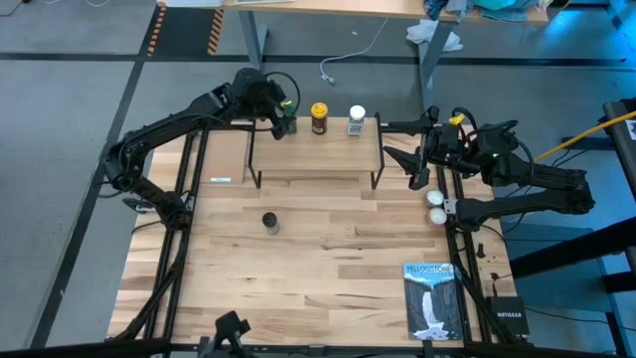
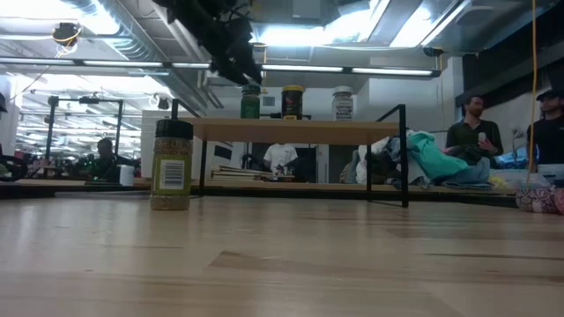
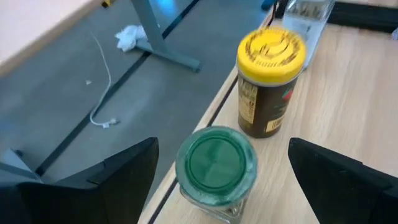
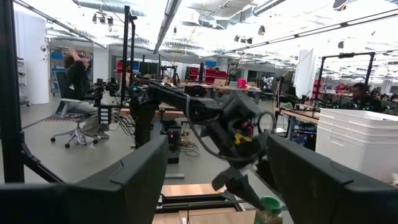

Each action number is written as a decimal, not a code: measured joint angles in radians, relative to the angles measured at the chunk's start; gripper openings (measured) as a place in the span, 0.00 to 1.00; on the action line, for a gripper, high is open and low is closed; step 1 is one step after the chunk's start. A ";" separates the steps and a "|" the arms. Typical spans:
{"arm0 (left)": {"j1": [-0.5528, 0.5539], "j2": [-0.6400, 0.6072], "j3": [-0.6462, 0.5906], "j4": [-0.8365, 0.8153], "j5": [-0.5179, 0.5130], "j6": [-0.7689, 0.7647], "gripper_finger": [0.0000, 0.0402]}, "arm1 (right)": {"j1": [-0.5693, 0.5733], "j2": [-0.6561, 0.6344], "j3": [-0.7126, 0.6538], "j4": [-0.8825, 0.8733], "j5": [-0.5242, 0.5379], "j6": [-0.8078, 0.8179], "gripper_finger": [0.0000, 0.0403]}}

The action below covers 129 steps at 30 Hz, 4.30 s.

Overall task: Shelf spices
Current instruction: Remove the green seasoning bottle from the shelf

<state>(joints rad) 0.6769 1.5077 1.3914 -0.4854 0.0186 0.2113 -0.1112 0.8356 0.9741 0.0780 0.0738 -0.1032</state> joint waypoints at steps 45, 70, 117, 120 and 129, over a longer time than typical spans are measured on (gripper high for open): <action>-0.038 0.015 -0.003 -0.023 0.002 0.001 0.48 | 0.000 0.000 0.000 -0.021 0.002 0.001 0.69; -0.381 -0.100 -0.002 -0.178 0.102 0.005 0.48 | 0.000 0.000 0.000 -0.020 0.000 0.001 0.69; -0.774 -0.086 -0.467 0.341 -0.188 -0.347 0.48 | 0.000 0.000 0.000 -0.023 0.013 0.000 0.69; -0.786 -0.080 -0.506 0.398 -0.200 -0.371 0.48 | 0.000 0.000 0.000 -0.024 0.013 0.000 0.69; -0.792 -0.067 -0.559 0.431 -0.239 -0.413 0.48 | 0.000 0.000 0.000 -0.024 0.014 0.000 0.69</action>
<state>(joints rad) -0.1154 1.4403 0.8324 -0.0547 -0.2205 -0.2018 -0.1116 0.8360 0.9737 0.0540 0.0878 -0.1032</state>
